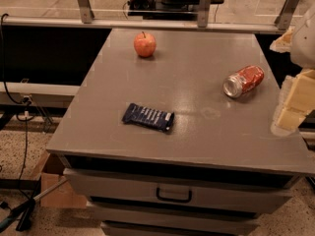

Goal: Move blue plastic bottle near orange

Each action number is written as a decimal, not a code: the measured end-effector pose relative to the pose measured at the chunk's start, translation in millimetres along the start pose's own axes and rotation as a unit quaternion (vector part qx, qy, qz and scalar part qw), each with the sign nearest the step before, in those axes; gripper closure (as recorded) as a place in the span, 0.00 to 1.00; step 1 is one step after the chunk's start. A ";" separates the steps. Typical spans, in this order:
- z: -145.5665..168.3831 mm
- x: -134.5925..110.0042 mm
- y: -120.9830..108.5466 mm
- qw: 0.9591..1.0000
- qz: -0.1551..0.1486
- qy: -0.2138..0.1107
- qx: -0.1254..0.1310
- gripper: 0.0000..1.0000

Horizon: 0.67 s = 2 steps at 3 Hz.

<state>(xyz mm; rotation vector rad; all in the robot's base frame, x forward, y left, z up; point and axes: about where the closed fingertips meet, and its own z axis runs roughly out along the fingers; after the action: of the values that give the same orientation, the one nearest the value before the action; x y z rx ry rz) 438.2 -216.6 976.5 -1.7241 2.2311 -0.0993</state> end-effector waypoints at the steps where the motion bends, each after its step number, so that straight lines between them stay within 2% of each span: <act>1: 0.0 0.0 0.0 1.000 0.000 0.000 0.000 0.00; 2: 0.4 -0.3 -0.3 0.999 0.002 -0.032 0.000 0.00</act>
Offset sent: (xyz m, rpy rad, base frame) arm -0.0076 -0.0208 0.0351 0.8421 -0.2031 0.1577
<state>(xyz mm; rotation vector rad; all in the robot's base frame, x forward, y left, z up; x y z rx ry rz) 438.6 -216.3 976.2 -1.6981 2.1899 -0.0429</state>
